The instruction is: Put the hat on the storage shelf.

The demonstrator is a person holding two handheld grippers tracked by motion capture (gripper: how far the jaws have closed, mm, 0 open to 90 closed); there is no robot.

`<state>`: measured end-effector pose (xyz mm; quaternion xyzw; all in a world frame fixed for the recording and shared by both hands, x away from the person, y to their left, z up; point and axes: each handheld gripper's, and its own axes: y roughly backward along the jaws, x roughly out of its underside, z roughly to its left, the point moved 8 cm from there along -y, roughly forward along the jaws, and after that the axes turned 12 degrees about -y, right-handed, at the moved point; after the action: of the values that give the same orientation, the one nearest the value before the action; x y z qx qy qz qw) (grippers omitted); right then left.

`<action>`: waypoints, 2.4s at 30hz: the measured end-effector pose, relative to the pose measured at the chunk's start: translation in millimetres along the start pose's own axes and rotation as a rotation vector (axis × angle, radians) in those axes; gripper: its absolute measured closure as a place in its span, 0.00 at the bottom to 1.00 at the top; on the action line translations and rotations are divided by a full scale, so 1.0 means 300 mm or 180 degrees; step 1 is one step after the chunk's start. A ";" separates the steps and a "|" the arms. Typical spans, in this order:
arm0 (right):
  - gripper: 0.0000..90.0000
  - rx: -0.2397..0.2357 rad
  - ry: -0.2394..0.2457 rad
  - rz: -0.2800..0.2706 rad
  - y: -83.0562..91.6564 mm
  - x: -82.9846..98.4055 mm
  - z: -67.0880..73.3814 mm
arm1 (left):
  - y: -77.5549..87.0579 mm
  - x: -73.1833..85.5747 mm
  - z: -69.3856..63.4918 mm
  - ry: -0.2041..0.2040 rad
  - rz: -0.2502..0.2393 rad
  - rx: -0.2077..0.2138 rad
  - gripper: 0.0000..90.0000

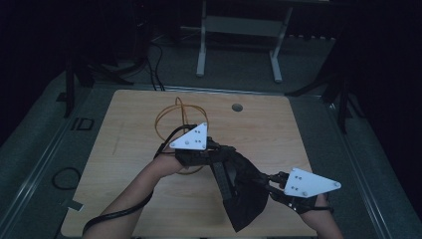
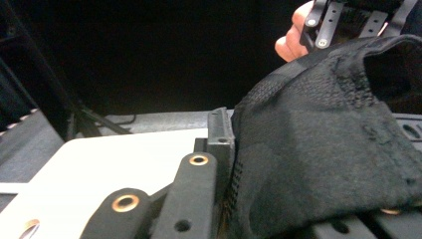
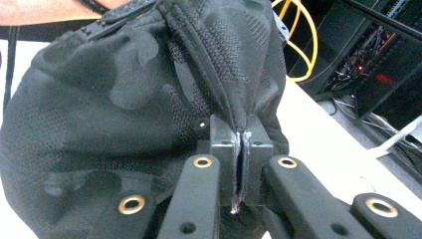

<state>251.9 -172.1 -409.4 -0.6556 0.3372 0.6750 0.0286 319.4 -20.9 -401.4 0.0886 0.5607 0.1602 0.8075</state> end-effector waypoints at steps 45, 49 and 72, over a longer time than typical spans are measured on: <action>0.97 0.0631 -0.0333 -0.0280 0.094 -0.090 -0.203 | 0.274 0.232 -0.073 0.0798 0.0592 -0.0773 0.21; 0.97 0.0659 -0.0395 -0.0320 0.092 -0.100 -0.221 | 0.288 0.280 -0.100 0.0848 0.0676 -0.0815 0.18; 0.97 0.0800 -0.0432 -0.0384 0.050 -0.194 -0.320 | 0.429 0.611 -0.206 0.1287 0.0764 -0.1692 0.06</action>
<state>335.9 -207.6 -342.2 -0.6188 0.3763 0.6673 0.1737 299.8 162.7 -542.7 -0.0929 0.6335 0.4085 0.6505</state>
